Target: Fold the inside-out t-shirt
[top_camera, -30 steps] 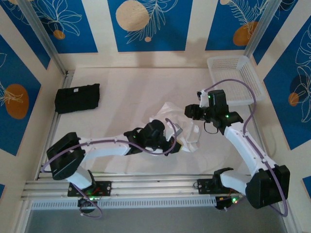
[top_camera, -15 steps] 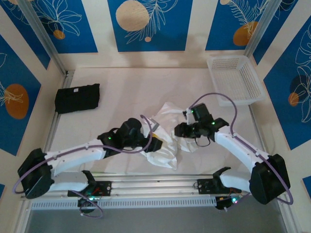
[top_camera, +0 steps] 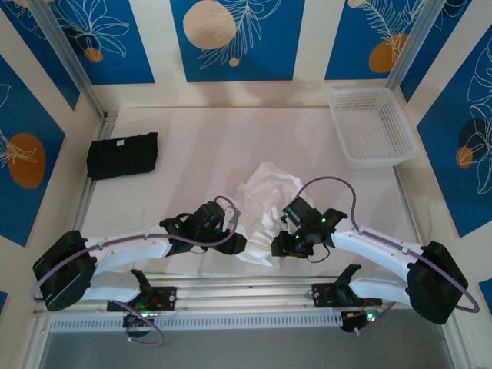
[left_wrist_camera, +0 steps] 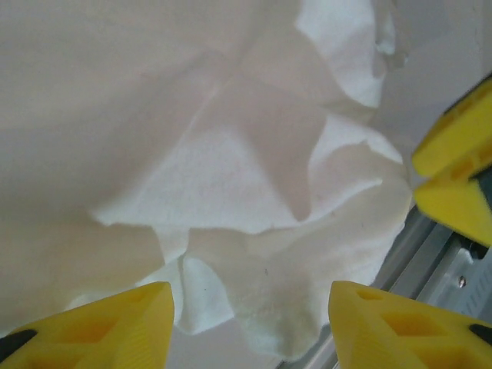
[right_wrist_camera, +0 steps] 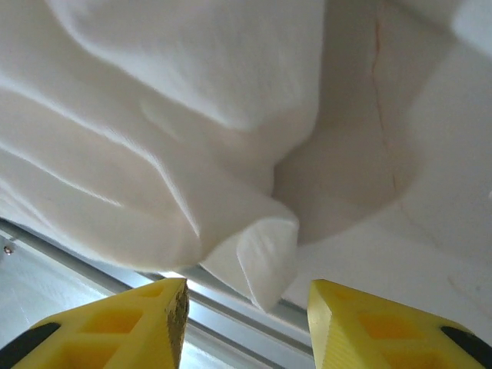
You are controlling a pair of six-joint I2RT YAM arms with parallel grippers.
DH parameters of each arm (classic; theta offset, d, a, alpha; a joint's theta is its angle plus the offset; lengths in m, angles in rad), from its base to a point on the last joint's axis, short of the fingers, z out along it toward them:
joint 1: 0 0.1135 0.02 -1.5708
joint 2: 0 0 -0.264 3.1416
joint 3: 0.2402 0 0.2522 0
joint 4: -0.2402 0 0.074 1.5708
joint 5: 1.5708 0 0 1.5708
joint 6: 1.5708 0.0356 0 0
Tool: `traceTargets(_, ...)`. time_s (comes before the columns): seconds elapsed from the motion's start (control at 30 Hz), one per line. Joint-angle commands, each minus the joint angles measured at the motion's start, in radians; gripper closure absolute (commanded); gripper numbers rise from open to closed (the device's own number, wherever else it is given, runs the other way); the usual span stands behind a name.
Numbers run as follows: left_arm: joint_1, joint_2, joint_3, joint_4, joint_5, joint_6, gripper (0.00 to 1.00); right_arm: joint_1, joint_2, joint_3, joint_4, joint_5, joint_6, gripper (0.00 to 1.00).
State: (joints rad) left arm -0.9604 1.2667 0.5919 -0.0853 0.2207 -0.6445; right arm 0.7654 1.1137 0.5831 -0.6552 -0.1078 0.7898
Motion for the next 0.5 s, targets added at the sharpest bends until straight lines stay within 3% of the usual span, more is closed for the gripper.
traceTargets(0.0, -0.005, 0.028, -0.012, 0.11, 0.062, -0.058, 0.45, 0.025, -0.02, -0.032, -0.035, -0.003, 0.079, 0.53)
traceTargets(0.27, -0.004, 0.083, -0.004, 0.12, 0.069, -0.061, 0.54, 0.049, 0.008, -0.096, 0.06, -0.024, 0.113, 0.55)
traceTargets(0.47, -0.003, 0.106, 0.003, 0.104, 0.06, -0.055, 0.63, 0.055, 0.056, -0.098, 0.125, -0.035, 0.103, 0.62)
